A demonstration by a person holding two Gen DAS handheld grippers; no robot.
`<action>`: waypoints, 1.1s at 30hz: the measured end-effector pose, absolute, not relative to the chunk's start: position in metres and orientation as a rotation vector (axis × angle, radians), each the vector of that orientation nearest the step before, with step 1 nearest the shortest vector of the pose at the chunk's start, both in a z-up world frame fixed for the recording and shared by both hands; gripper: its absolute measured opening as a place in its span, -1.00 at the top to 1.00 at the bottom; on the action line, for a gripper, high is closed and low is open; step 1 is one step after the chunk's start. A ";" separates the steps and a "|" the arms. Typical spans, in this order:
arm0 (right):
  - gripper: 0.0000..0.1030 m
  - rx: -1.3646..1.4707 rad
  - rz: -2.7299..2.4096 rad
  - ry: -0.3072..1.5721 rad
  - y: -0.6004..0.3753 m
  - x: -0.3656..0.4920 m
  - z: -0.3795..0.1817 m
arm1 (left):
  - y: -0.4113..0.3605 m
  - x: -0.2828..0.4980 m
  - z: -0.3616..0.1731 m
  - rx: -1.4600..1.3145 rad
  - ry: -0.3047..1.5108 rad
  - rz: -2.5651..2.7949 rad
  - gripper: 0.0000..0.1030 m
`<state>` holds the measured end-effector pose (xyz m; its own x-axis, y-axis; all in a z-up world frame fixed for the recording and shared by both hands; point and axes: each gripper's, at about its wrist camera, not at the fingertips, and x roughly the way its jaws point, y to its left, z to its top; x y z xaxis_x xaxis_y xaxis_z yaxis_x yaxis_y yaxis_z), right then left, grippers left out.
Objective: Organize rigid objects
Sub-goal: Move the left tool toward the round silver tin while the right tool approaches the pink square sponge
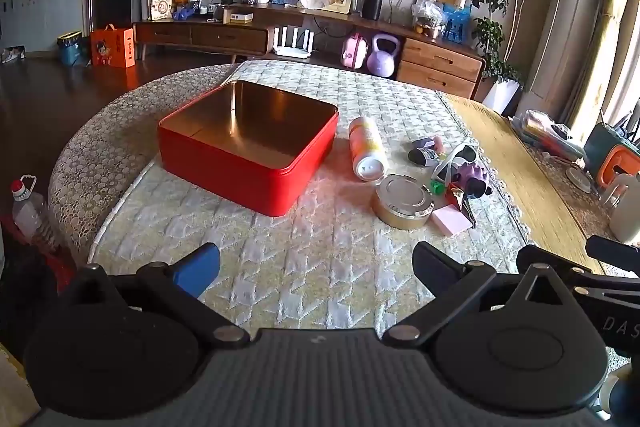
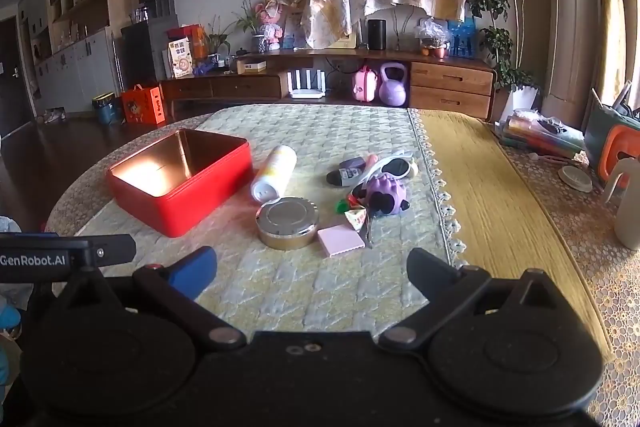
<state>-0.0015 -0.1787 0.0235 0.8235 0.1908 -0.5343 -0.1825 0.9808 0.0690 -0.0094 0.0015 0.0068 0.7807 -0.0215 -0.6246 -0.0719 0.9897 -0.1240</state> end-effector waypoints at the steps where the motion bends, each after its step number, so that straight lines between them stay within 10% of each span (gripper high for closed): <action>1: -0.96 0.017 0.199 0.568 -0.179 -0.002 0.024 | 0.001 -0.010 0.007 -0.143 0.674 0.027 -1.00; 33: -0.95 0.015 0.203 0.505 -0.178 -0.010 0.032 | 0.001 -0.018 0.014 -0.165 0.594 -0.006 -1.00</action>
